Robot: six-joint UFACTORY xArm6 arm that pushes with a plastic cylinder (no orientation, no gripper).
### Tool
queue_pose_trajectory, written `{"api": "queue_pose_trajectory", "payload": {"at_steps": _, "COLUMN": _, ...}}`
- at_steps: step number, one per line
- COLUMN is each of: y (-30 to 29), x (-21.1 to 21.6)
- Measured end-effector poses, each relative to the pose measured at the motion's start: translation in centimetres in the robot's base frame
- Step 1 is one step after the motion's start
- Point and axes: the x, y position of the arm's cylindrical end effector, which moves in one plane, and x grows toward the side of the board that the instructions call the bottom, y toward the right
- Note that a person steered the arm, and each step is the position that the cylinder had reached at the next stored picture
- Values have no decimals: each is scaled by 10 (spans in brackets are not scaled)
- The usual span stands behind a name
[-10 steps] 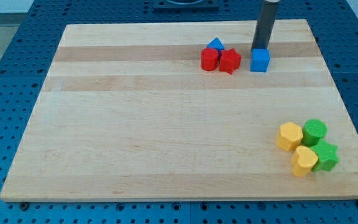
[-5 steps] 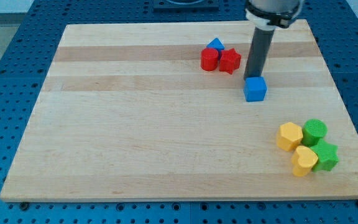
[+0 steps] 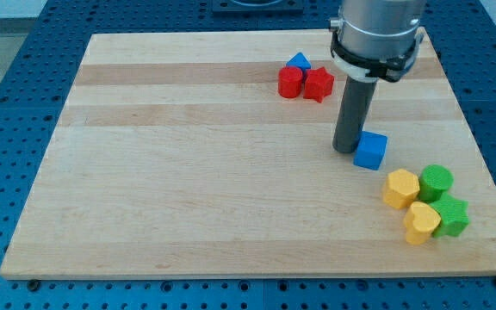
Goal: Slide blue cube above green circle
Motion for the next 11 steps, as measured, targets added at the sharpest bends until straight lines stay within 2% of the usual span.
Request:
{"api": "queue_pose_trajectory", "payload": {"at_steps": 1, "y": 5, "x": 14}}
{"api": "queue_pose_trajectory", "payload": {"at_steps": 4, "y": 27, "x": -6}}
{"api": "queue_pose_trajectory", "payload": {"at_steps": 8, "y": 64, "x": -6}}
{"api": "queue_pose_trajectory", "payload": {"at_steps": 11, "y": 69, "x": 5}}
